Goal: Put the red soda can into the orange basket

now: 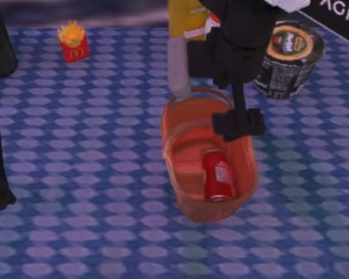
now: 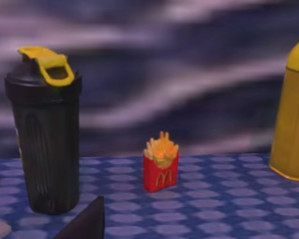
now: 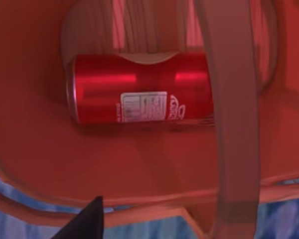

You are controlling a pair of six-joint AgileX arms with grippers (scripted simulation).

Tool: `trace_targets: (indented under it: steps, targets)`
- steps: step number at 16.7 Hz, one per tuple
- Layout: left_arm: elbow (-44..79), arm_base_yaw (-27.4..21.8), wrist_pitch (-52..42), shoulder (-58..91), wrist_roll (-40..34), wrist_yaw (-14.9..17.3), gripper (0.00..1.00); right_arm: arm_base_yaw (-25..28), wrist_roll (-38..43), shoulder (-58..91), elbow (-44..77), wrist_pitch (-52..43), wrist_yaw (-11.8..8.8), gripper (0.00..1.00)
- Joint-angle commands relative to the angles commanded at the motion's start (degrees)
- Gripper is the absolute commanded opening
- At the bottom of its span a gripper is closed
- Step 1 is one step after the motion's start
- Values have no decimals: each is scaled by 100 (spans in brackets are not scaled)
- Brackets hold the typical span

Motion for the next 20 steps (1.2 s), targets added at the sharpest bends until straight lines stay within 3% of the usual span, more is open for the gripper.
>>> trace_targets:
  steps: [3, 5, 20]
  targets:
    - [-460, 97, -345, -781, 111, -493, 100, 227, -340, 698, 763, -479, 16, 100]
    - [-585, 123, -434, -986, 148, -632, 100, 286, -431, 862, 954, -603, 24, 100]
    - [-594, 125, -441, -1002, 151, -643, 100, 294, -435, 752, 303, -68, 24, 100]
